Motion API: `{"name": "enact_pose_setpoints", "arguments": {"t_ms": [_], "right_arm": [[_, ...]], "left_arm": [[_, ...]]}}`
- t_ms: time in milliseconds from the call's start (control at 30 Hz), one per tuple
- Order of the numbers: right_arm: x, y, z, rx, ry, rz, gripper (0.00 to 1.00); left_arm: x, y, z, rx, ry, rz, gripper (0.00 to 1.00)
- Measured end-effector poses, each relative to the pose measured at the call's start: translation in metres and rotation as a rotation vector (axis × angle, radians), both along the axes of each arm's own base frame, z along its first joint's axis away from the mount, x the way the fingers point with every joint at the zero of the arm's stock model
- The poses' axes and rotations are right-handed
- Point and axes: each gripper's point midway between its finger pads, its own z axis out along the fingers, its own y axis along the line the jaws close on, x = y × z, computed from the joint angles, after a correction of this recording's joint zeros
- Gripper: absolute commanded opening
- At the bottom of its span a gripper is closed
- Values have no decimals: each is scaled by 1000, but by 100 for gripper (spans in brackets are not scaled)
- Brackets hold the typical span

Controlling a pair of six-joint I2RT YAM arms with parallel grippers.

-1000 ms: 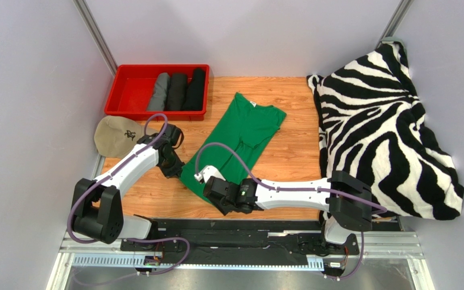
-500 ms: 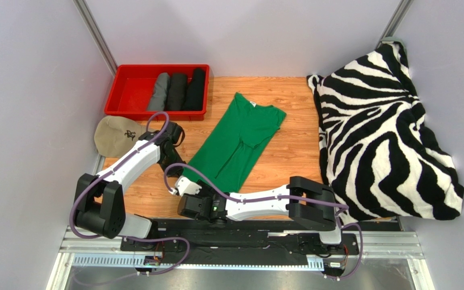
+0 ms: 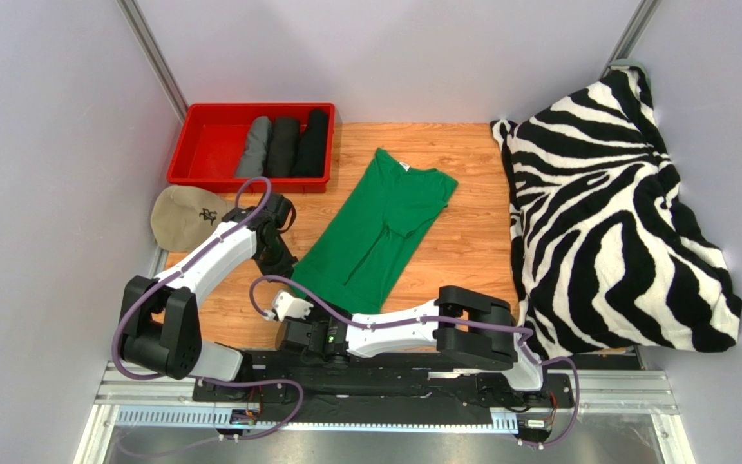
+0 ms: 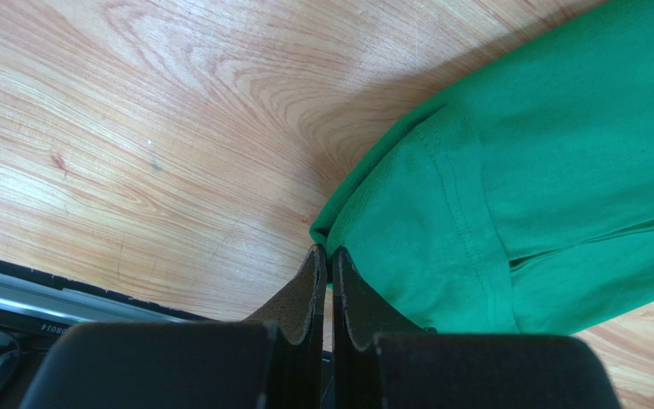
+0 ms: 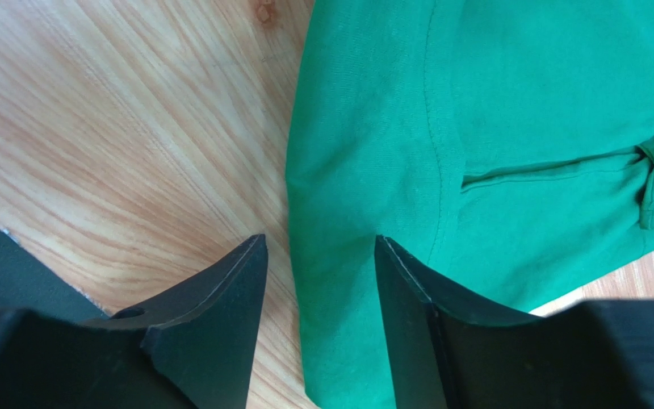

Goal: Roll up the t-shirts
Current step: Roll the T-shirt to the center of the board.

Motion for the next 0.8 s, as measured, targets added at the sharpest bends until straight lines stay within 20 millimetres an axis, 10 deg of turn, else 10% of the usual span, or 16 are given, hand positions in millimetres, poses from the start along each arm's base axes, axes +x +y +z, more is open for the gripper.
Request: {"name": "enact_pose_setpoints", "arguments": {"t_ms": [533, 800], "right_arm": [[14, -4, -4, 59, 143, 26, 25], [13, -1, 7, 177, 316, 63, 22]], "left_arm": [[0, -1, 0, -12, 1, -29, 16], [5, -4, 7, -34, -39, -61, 44]]}}
